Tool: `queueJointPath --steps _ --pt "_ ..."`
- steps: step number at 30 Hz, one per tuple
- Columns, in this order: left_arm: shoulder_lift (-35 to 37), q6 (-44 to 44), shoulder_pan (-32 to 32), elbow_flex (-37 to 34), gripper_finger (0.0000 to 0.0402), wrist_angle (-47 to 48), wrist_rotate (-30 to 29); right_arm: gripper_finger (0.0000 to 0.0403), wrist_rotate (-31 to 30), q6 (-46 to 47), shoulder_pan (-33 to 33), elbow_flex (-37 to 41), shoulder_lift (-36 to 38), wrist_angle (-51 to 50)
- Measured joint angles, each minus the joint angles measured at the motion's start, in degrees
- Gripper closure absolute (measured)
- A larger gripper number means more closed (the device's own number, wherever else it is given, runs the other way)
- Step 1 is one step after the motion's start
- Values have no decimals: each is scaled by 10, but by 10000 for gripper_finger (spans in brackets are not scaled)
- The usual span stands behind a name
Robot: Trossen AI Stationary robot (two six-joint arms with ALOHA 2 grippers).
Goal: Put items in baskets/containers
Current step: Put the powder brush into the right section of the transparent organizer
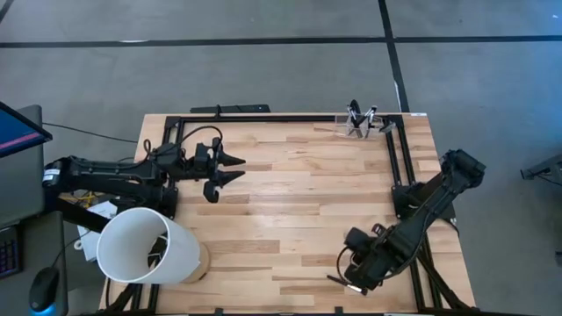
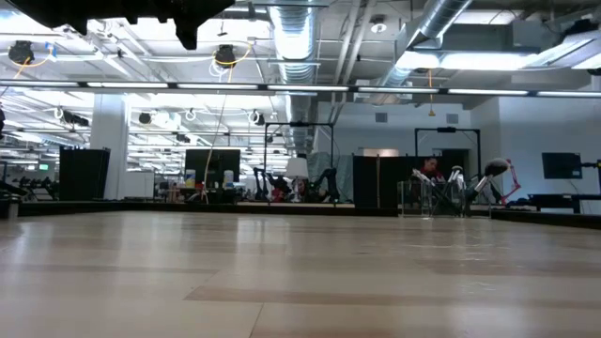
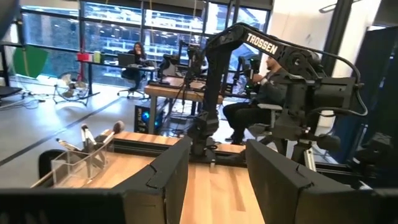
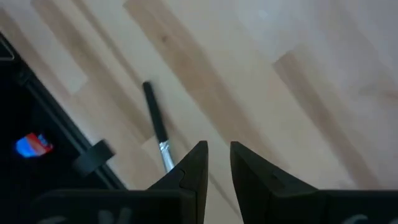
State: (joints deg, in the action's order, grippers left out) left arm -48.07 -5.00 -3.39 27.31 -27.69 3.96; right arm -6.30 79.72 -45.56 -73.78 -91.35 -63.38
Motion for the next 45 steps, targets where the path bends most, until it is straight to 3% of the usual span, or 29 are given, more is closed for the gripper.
queueJointPath --steps 14,27,39,45 --pt "-6 -17 62 0 244 2 0 337 71 -6 -7 -26 -108 115" --pt "-67 -44 102 0 244 -24 -5 239 102 16 -57 -27 -173 176" --pt "-68 -61 102 0 244 -24 -5 279 78 7 -84 -27 -204 137" --pt "-68 -60 102 0 244 -24 -5 280 65 -10 -84 -27 -204 124"
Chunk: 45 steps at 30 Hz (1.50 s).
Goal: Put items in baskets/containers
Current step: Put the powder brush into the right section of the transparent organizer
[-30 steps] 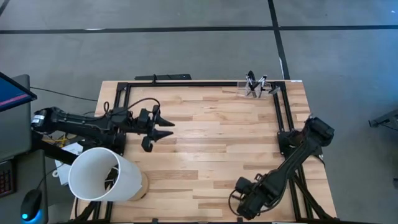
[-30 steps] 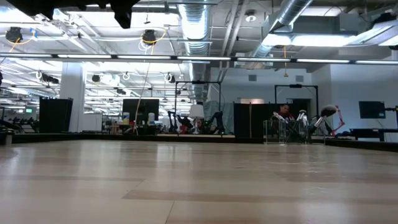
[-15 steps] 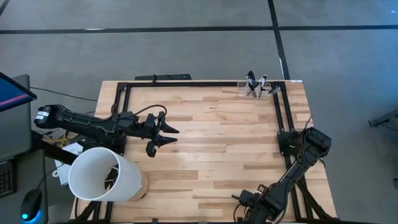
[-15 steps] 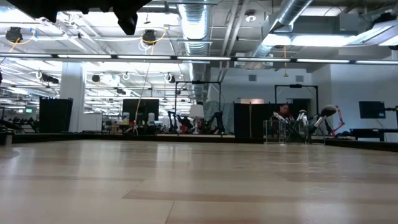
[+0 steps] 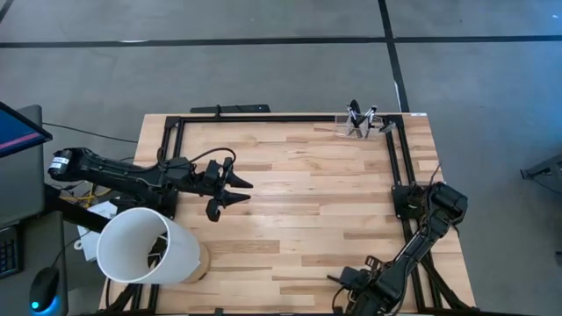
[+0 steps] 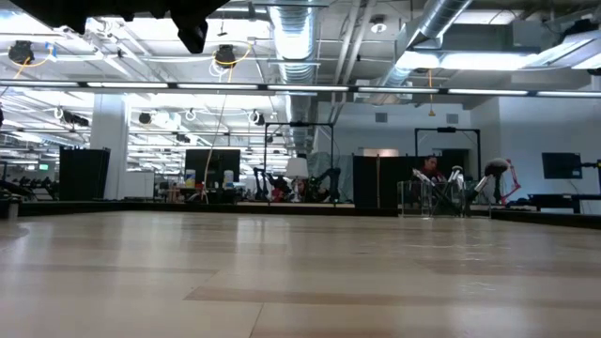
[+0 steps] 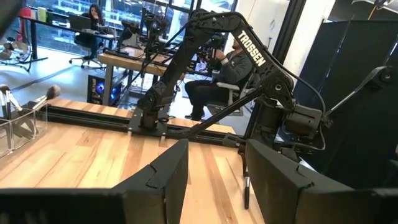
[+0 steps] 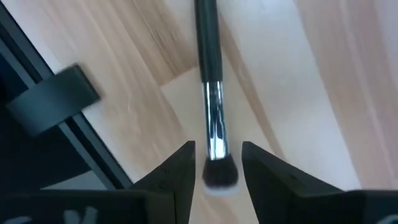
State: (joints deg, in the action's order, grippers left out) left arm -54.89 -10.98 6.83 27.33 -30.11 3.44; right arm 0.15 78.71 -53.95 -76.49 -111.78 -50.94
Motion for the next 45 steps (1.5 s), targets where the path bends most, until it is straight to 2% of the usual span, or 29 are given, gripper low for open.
queueJointPath --steps 14,21,31,35,42,45 --pt "0 2 0 0 244 0 -4 275 -46 -29 -2 0 0 4" --pt "0 2 0 0 244 0 -4 275 -41 -35 -8 -2 -23 9" --pt "0 1 0 0 244 0 -4 277 -19 -72 -8 -94 -103 -71" --pt "0 0 0 0 244 0 -4 297 -19 -72 -10 -97 -100 -72" --pt "0 0 0 0 244 0 -4 366 -16 -73 -14 -95 -96 -93" --pt "0 0 0 0 244 0 -4 371 -18 -88 -12 -95 -96 -112"
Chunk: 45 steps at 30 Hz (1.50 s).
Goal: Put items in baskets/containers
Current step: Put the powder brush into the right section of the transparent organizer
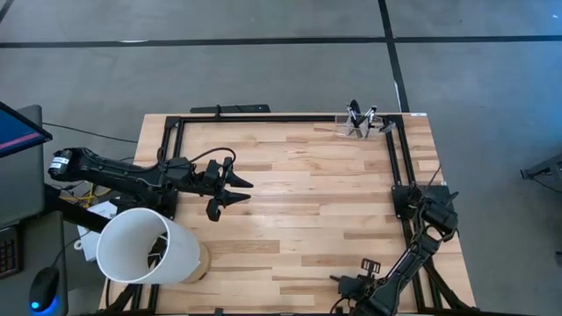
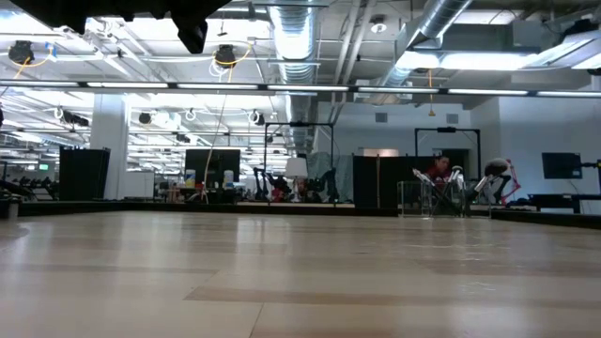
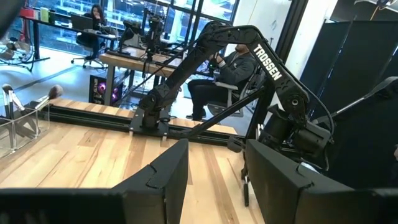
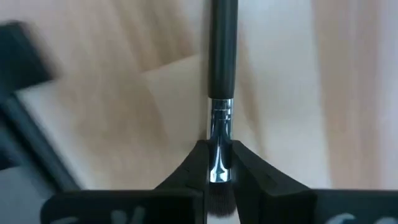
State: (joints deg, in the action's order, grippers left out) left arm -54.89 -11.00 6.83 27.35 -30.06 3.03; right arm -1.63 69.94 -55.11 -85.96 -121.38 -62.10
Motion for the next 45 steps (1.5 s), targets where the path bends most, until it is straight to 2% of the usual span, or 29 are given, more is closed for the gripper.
queueJointPath --steps 7,13,18,21,24,27,33,39,45 --pt "0 0 0 0 244 0 0 350 -16 -78 39 0 0 -59" --pt "0 0 0 0 244 0 0 372 -49 -169 81 0 0 -74" --pt "-5 3 -3 0 244 0 0 372 -71 -218 103 -1 1 -90" --pt "-22 -3 -9 0 244 0 0 365 -110 -227 109 -14 1 -136" --pt "-58 -31 -20 0 244 -5 1 361 -166 -237 110 -42 1 -196" --pt "-112 -68 -38 0 244 -52 28 367 -218 -257 110 -81 2 -245" --pt "-234 -153 -78 8 244 -179 157 364 -296 -366 128 -137 2 -277" --pt "-336 -198 -84 52 241 -184 188 364 -367 -471 154 -151 2 -279" --pt "-418 -212 -76 112 215 -190 265 364 -428 -570 183 -151 2 -278"
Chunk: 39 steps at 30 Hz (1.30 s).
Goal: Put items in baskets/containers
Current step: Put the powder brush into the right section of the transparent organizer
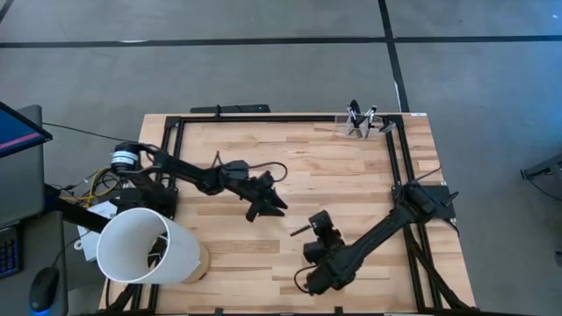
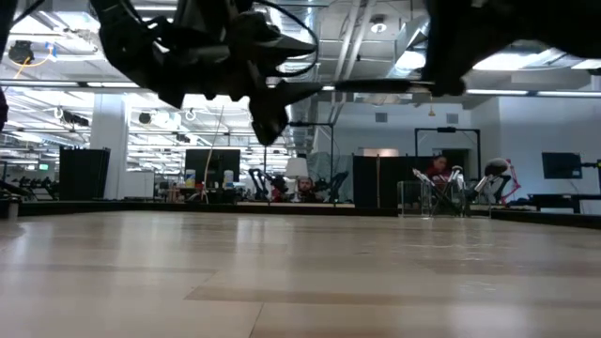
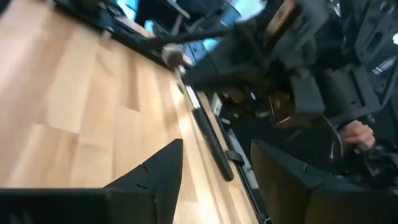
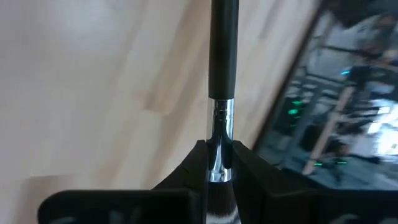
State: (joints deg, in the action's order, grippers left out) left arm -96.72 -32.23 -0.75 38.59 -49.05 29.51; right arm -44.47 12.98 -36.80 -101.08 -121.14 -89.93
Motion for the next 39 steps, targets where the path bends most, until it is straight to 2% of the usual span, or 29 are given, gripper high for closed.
queueJointPath --steps 6,16,30,34,39 --pt "-53 -3 14 41 195 -1 22 363 -92 -74 16 0 0 3" --pt "-75 -15 14 65 192 1 35 362 -110 -136 26 0 0 4" --pt "-74 5 20 65 196 6 -1 363 -154 -200 68 0 0 55" --pt "-74 28 20 65 236 6 -1 360 -157 -201 71 0 0 56" --pt "-75 32 19 64 333 14 -8 359 -162 -206 62 0 0 56"
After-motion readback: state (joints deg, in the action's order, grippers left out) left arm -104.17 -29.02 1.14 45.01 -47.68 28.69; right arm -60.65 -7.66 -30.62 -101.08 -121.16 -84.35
